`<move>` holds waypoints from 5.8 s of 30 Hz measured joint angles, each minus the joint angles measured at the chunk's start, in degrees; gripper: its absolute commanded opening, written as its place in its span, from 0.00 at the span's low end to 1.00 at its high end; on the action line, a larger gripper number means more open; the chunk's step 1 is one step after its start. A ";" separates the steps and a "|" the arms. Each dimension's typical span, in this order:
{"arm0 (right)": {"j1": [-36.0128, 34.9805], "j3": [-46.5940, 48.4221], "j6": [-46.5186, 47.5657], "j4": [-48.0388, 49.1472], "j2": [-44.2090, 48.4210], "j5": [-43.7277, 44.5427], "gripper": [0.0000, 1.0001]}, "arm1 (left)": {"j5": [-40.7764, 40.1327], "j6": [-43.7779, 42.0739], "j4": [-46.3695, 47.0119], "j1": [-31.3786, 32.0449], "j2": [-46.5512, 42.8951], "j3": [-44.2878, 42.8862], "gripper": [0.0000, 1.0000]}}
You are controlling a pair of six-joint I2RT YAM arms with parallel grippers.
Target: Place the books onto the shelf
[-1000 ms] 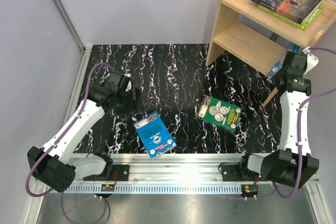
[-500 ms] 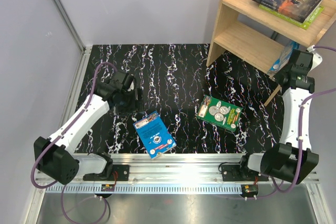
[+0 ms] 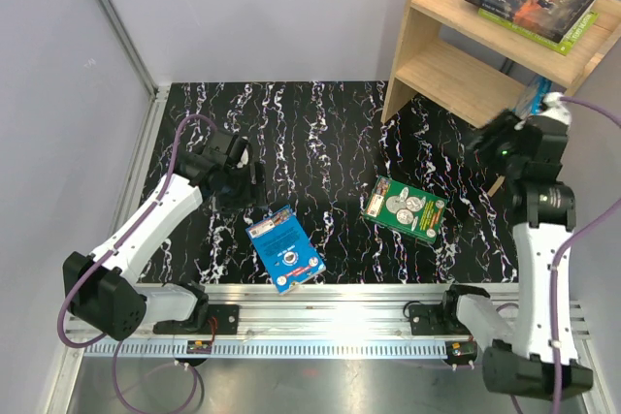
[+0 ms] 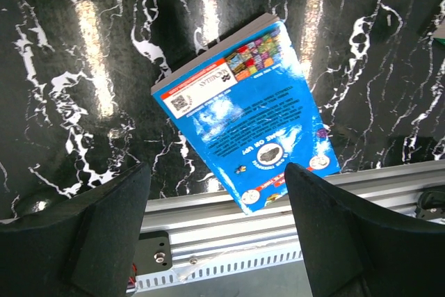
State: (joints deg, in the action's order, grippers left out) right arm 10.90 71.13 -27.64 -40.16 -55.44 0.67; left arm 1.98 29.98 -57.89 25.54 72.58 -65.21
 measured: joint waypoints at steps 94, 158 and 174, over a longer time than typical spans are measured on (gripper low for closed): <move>-48.61 -16.83 -37.97 41.77 -28.13 -23.23 0.00 | 51.34 16.41 28.48 -19.65 -9.46 25.38 0.80; -56.06 29.55 -24.17 -8.70 -52.50 -20.17 1.00 | 2.89 -10.51 -4.02 15.47 -1.57 -6.47 0.00; -56.52 25.79 -31.28 -3.91 -52.41 -23.26 0.00 | -12.74 -8.02 -7.93 27.85 -1.42 -9.40 0.77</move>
State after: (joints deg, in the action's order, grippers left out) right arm -45.63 96.92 -58.92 -44.07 -107.85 -22.59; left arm -10.76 21.96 -65.82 53.39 71.16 -74.61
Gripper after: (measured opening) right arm 0.339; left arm 0.477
